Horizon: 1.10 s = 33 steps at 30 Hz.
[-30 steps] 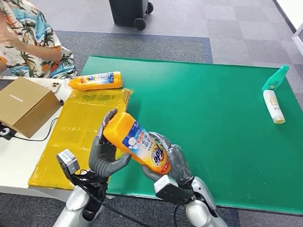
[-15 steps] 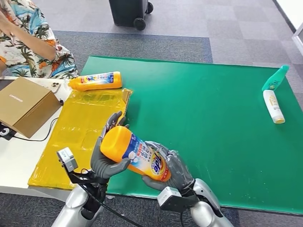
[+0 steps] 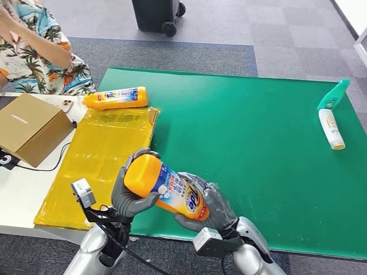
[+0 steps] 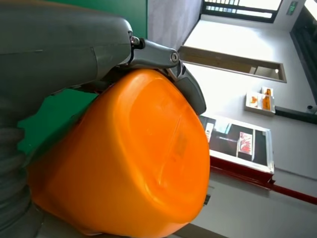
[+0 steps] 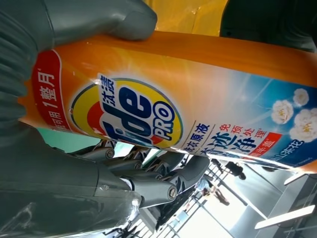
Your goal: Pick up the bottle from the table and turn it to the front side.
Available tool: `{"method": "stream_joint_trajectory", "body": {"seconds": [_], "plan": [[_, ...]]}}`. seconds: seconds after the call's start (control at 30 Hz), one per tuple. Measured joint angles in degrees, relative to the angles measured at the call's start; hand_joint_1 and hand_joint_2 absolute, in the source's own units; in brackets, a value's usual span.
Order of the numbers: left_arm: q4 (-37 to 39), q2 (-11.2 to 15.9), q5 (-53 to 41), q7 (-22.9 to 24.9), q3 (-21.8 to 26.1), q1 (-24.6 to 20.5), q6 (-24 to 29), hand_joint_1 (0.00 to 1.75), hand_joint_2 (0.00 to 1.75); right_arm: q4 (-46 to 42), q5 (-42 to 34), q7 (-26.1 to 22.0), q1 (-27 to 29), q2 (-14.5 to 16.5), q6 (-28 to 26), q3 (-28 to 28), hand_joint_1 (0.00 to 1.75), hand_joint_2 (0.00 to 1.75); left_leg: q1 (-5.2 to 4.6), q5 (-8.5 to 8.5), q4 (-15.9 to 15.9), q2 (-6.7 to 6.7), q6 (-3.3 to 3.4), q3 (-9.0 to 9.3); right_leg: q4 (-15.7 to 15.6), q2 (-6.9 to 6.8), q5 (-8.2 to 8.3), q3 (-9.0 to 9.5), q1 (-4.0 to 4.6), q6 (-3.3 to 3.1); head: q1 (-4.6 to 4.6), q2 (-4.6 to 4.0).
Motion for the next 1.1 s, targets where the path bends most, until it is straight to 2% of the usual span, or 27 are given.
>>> {"method": "stream_joint_trajectory", "body": {"seconds": [0.07, 0.1, 0.2, 0.23, 0.5, 0.7, 0.83, 0.97, 1.1], "plan": [[0.0, 0.0, 0.1, 0.0, 0.0, 0.0, -0.1, 1.75, 1.75, 0.0, 0.0, 0.0, 0.0, 0.0, 0.0, 0.1, 1.75, 1.75, 0.00, 0.00, 0.0, 0.00, 0.00, 0.00, 0.0, 0.00, 0.00, 0.00, 0.00, 0.00, 0.00, -0.01], [0.0, 0.0, 0.1, 0.0, 0.0, -0.1, -0.1, 1.75, 1.75, 0.0, 0.0, 0.0, 0.0, 0.0, 0.0, 0.2, 1.40, 1.75, 0.00, 0.00, 0.0, 0.00, 0.00, 0.00, 0.0, 0.00, 0.00, 0.00, 0.00, 0.00, 0.00, -0.01], [0.0, 0.0, 0.2, 0.0, 0.0, -0.2, -0.1, 1.75, 1.75, 0.0, 0.1, -0.1, 0.1, -0.1, 0.0, 0.5, 0.09, 1.75, 0.00, 0.00, 0.0, 0.00, 0.00, 0.00, 0.0, 0.00, 0.00, 0.00, 0.00, 0.00, 0.00, 0.00], [0.0, 0.0, 0.1, 0.0, 0.0, -0.4, -0.1, 1.75, 1.75, 0.0, 0.3, -0.1, 0.1, -0.1, 0.0, 0.6, 0.00, 1.75, 0.00, 0.00, 0.0, 0.00, 0.00, -0.01, 0.0, 0.00, 0.00, 0.01, 0.00, 0.00, 0.00, 0.00], [-2.5, 0.6, -4.3, -1.6, 0.7, -2.2, 3.9, 1.75, 1.75, -0.7, 0.9, 0.7, 0.3, 0.0, -1.5, 1.1, 0.00, 1.75, 0.00, 0.01, 0.0, 0.00, 0.00, -0.02, 0.0, 0.00, 0.01, -0.01, 0.00, -0.01, -0.01, -0.01], [-7.7, 1.5, -10.4, -3.2, 3.5, -5.3, 11.1, 1.75, 1.75, -1.8, 0.9, 0.9, 1.3, 0.6, -2.8, 1.3, 0.00, 1.75, 0.03, 0.03, 0.0, 0.00, -0.02, -0.02, 0.0, 0.00, 0.02, 0.00, 0.03, -0.02, -0.02, 0.01], [-11.3, 2.7, -20.0, -3.9, 5.0, -7.8, 18.8, 1.75, 1.75, -2.2, 1.0, 1.2, 2.3, 1.0, -3.4, 1.3, 0.00, 1.75, 0.03, 0.03, 0.0, 0.00, -0.02, -0.03, 0.0, 0.00, 0.02, 0.00, 0.03, -0.02, 0.00, 0.00], [-14.1, 4.7, -29.7, -1.4, 6.1, -10.5, 23.9, 1.75, 1.75, -2.7, 1.0, 1.5, 2.7, 1.5, -3.8, 1.3, 0.00, 1.75, 0.03, 0.03, 0.0, 0.00, -0.01, -0.03, 0.0, -0.01, 0.02, 0.01, 0.03, -0.02, -0.01, -0.01], [-14.7, 6.8, -37.5, 3.5, 6.1, -12.3, 23.7, 1.75, 1.75, -3.1, 1.2, 1.7, 3.4, 1.8, -4.1, 1.0, 0.00, 1.75, 0.03, 0.04, 0.0, 0.00, -0.01, -0.02, 0.0, -0.01, 0.02, 0.01, 0.03, -0.02, 0.00, -0.01]]}}
